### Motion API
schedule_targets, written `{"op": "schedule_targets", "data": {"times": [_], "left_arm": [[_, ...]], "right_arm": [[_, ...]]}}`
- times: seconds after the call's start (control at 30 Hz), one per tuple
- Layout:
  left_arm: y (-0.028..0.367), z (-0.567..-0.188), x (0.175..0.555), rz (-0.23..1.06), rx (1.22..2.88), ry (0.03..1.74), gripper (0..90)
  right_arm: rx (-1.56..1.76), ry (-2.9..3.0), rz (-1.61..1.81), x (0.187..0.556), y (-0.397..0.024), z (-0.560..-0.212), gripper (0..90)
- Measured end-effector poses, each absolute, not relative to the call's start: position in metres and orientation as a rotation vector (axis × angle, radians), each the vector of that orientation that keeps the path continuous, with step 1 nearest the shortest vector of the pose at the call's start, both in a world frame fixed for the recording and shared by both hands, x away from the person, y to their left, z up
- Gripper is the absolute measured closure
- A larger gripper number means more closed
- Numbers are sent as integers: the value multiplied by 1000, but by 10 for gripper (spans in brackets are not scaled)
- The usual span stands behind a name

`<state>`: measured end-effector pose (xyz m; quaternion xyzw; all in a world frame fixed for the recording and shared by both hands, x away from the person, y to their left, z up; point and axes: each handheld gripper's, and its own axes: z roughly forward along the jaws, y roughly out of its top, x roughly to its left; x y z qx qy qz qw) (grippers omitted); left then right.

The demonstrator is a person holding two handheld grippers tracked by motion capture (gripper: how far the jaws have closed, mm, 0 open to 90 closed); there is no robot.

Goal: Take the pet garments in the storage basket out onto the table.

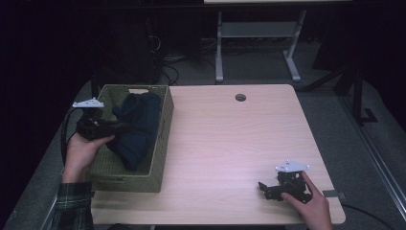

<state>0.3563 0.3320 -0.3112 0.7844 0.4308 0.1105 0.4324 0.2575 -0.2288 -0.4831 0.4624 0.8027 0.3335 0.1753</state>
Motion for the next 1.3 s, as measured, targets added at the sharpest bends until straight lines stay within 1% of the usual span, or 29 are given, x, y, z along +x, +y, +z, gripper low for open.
{"op": "schedule_targets", "data": {"times": [0.13, 0.3, 0.73, 0.93, 1.3], "left_arm": [[328, -301, 357, 272, 1914, 1034, 716], [320, -291, 357, 274, 1908, 987, 715], [307, -264, 361, 290, 1856, 925, 715], [289, -250, 364, 274, 1847, 860, 715], [234, -232, 371, 239, 1862, 733, 713]], "right_arm": [[1310, 2274, 945, 258, -229, -483, 0], [1311, 2274, 945, 258, -229, -483, 0], [1307, 2277, 946, 258, -229, -483, 0], [1308, 2276, 946, 258, -229, -483, 0], [1316, 2277, 946, 258, -229, -483, 0]]}}
